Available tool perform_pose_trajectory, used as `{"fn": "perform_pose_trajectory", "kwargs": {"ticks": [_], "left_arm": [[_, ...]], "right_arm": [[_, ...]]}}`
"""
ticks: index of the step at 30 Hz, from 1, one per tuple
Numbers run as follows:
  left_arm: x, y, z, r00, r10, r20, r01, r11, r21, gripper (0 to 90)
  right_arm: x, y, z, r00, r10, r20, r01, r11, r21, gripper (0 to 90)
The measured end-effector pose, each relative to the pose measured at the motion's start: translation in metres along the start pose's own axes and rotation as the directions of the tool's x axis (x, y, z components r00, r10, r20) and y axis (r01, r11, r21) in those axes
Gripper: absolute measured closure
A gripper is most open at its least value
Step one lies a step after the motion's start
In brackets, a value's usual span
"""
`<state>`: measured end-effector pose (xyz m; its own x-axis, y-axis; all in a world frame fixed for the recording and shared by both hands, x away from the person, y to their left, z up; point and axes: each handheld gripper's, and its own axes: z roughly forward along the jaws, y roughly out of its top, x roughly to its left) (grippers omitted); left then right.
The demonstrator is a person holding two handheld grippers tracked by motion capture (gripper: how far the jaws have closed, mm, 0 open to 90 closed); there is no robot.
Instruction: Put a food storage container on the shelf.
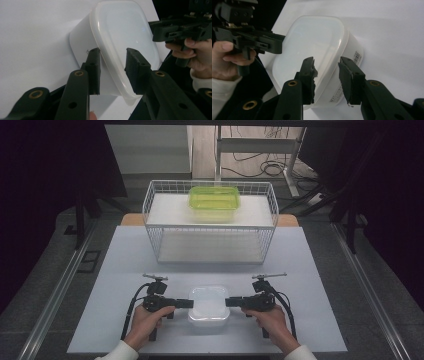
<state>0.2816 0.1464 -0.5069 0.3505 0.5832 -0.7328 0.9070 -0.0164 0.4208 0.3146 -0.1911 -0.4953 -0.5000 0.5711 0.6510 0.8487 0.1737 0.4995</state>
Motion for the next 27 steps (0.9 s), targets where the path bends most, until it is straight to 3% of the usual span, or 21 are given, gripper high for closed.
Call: {"fn": "perform_pose_trajectory", "kwargs": {"ticks": [4,9,16,19,27], "left_arm": [[0.001,-0.002,-0.001,0.9994,-0.029,0.018,0.029,0.9995,-0.011,69.9],[-0.003,-0.003,-0.005,0.9996,-0.022,0.016,0.022,0.9994,-0.027,73.0],[-0.005,-0.005,-0.009,0.9996,-0.011,0.028,0.012,0.9989,-0.045,78.4],[-0.007,-0.005,-0.010,0.9998,-0.004,0.021,0.005,0.9989,-0.047,78.7],[-0.010,-0.005,-0.012,0.9996,0.026,0.006,-0.026,0.9981,-0.057,79.9]], "right_arm": [[-0.003,-0.001,-0.002,0.9982,0.052,-0.031,-0.052,0.999,-0.002,68.5],[-0.004,-0.003,-0.005,0.9943,0.084,-0.066,-0.085,0.996,-0.015,73.1],[-0.003,-0.003,-0.009,0.9929,0.079,-0.089,-0.082,0.996,-0.033,76.8],[-0.001,-0.003,-0.009,0.9959,0.047,-0.078,-0.049,0.998,-0.034,76.9],[0.002,-0.002,-0.011,0.9975,0.022,-0.068,-0.025,0.999,-0.045,78.7]]}}
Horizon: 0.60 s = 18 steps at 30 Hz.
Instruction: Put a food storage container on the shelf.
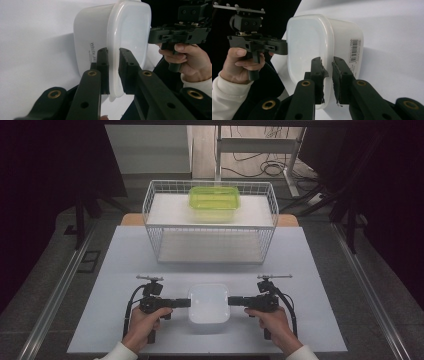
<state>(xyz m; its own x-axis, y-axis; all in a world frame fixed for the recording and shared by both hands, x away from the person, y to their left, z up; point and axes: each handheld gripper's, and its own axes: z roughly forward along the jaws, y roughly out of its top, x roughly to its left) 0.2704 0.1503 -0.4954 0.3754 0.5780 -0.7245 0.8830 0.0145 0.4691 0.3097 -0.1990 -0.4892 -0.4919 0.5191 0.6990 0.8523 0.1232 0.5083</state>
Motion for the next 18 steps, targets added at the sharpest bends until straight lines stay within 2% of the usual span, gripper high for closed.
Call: {"fn": "perform_pose_trajectory", "kwargs": {"ticks": [9,18], "left_arm": [[-0.0008,0.0017,-0.0012,0.9998,0.017,-0.007,-0.017,0.9998,-0.002,79.9],[-0.0010,0.0022,-0.0029,0.9998,0.016,-0.009,-0.016,0.9999,-0.005,79.8]], "right_arm": [[0.0026,0.0030,-0.0002,0.9989,-0.047,0.006,0.048,0.999,-0.005,78.6],[0.0031,0.0036,0.0002,0.9985,-0.054,-0.002,0.054,0.999,-0.005,78.7]]}}
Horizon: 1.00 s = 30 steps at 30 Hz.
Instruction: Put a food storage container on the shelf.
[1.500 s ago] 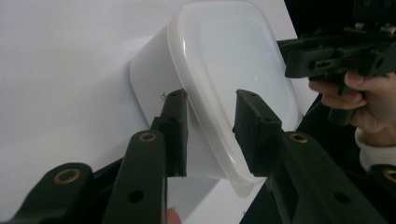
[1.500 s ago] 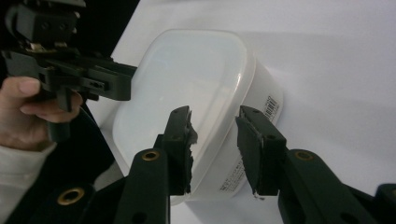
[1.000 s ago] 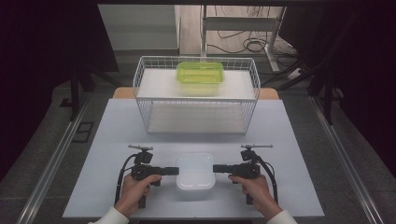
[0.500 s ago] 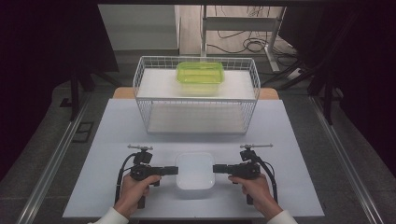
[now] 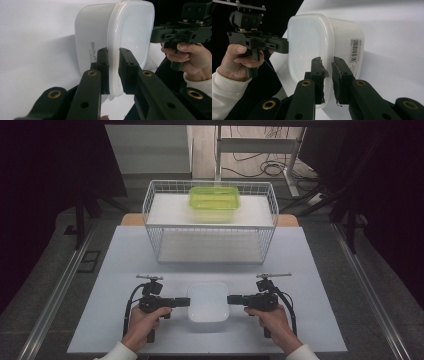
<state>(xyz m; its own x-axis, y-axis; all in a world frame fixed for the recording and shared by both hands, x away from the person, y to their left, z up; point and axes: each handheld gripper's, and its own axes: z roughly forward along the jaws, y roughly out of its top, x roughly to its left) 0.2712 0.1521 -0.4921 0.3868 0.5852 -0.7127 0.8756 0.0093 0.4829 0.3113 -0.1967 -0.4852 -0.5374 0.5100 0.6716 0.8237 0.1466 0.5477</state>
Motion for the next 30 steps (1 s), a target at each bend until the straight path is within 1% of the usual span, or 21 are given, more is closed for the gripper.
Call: {"fn": "perform_pose_trajectory", "kwargs": {"ticks": [7,8,14,18,21,26,30], "left_arm": [[-0.005,0.004,-0.006,0.9998,0.019,0.005,-0.019,0.9997,-0.018,79.8],[-0.007,0.005,-0.007,0.9999,0.017,0.005,-0.016,0.9996,-0.024,79.8],[-0.013,0.013,-0.012,0.9993,0.038,0.001,-0.038,0.9988,-0.032,79.8],[-0.024,0.025,-0.017,0.9979,0.064,-0.001,-0.064,0.9968,-0.047,79.9],[-0.033,0.035,-0.023,0.9961,0.088,-0.006,-0.088,0.9944,-0.058,79.9],[-0.051,0.052,-0.033,0.9908,0.134,-0.021,-0.135,0.9871,-0.086,79.9],[-0.063,0.064,-0.039,0.9872,0.158,-0.024,-0.159,0.9820,-0.101,79.8]], "right_arm": [[0.007,0.006,-0.004,0.9993,-0.036,-0.005,0.036,0.999,-0.016,78.6],[0.008,0.007,-0.005,0.9992,-0.039,-0.007,0.039,0.999,-0.017,78.7],[0.013,0.014,-0.008,0.9983,-0.058,-0.003,0.058,0.998,-0.031,78.6],[0.018,0.022,-0.015,0.9973,-0.073,-0.004,0.073,0.996,-0.050,78.6],[0.025,0.032,-0.022,0.9950,-0.099,0.003,0.099,0.993,-0.070,78.6],[0.037,0.048,-0.034,0.9912,-0.132,0.004,0.132,0.986,-0.104,78.6],[0.046,0.059,-0.044,0.9880,-0.154,0.006,0.154,0.980,-0.127,78.6]]}}
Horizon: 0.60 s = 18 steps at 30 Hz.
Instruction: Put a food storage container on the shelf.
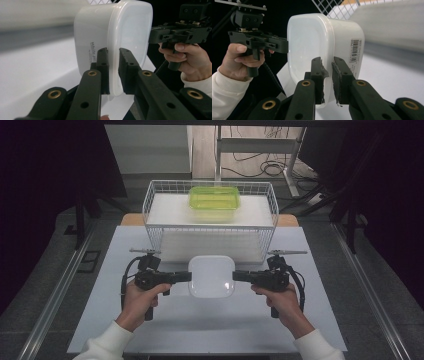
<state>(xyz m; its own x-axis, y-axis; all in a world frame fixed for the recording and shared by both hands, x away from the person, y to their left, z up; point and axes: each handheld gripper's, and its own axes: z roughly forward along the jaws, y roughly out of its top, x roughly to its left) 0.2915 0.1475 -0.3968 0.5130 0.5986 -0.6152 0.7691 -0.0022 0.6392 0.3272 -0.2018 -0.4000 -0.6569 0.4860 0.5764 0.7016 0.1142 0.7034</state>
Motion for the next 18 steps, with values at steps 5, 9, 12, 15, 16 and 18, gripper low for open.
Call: {"fn": "perform_pose_trajectory", "kwargs": {"ticks": [5,9,12,15,16,18], "left_arm": [[-0.011,0.018,-0.006,0.9994,0.034,-0.002,-0.034,0.9992,-0.021,79.9],[-0.018,0.033,-0.011,0.9983,0.057,-0.009,-0.058,0.9977,-0.037,79.8],[-0.023,0.044,-0.016,0.9974,0.070,-0.017,-0.071,0.9963,-0.049,79.8],[-0.024,0.055,-0.019,0.9959,0.087,-0.024,-0.088,0.9944,-0.058,79.8],[-0.024,0.058,-0.020,0.9958,0.088,-0.025,-0.090,0.9941,-0.060,79.8],[-0.022,0.065,-0.021,0.9961,0.086,-0.021,-0.087,0.9940,-0.066,79.8]], "right_arm": [[0.009,0.018,-0.010,0.9994,-0.034,0.006,0.034,0.999,-0.026,78.6],[0.015,0.033,-0.015,0.9979,-0.063,0.015,0.064,0.997,-0.040,78.5],[0.018,0.044,-0.016,0.9968,-0.079,0.015,0.080,0.995,-0.056,78.5],[0.021,0.056,-0.017,0.9954,-0.094,0.018,0.095,0.993,-0.069,78.4],[0.021,0.059,-0.016,0.9952,-0.096,0.017,0.097,0.993,-0.072,78.4],[0.021,0.066,-0.015,0.9945,-0.104,0.016,0.105,0.992,-0.076,78.4]]}}
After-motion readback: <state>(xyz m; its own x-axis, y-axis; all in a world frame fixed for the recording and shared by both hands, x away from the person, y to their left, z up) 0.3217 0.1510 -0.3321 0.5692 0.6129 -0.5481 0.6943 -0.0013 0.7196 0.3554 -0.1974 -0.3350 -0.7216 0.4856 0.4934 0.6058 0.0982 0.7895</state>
